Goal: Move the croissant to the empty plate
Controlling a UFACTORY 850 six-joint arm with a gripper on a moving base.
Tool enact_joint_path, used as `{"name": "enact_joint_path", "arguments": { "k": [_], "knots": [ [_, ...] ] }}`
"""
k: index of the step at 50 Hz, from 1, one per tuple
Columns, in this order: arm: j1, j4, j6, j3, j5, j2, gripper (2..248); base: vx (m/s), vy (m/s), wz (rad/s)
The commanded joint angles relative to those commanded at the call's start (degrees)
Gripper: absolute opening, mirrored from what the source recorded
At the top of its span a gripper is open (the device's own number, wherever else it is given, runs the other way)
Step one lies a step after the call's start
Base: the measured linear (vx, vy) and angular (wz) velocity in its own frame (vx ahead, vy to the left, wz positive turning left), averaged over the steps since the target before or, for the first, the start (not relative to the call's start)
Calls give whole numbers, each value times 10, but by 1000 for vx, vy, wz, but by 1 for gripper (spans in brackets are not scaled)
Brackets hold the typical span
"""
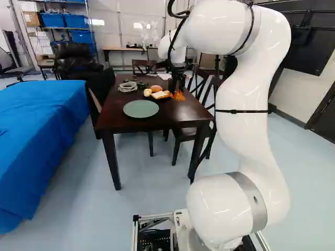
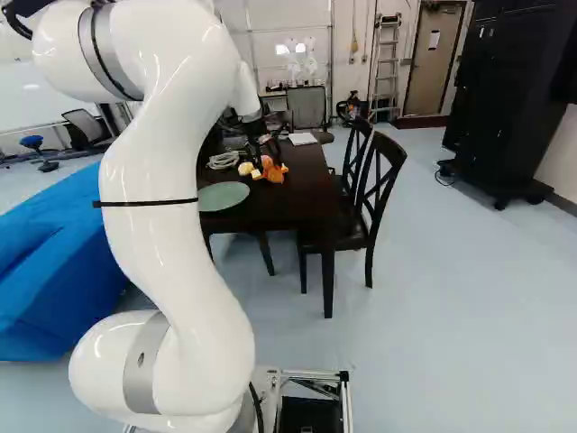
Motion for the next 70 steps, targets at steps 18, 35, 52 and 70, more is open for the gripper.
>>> {"name": "enact_joint_path", "arguments": {
  "k": [18,35,52,70],
  "knots": [
    [22,4,0,-18,0,-13,94,0,0,0],
    [46,28,0,-27,-2,-19,94,0,0,0],
    [69,50,0,-33,-6,-24,94,0,0,0],
    [96,57,0,-53,-6,-38,94,0,0,0]
  ]
}}
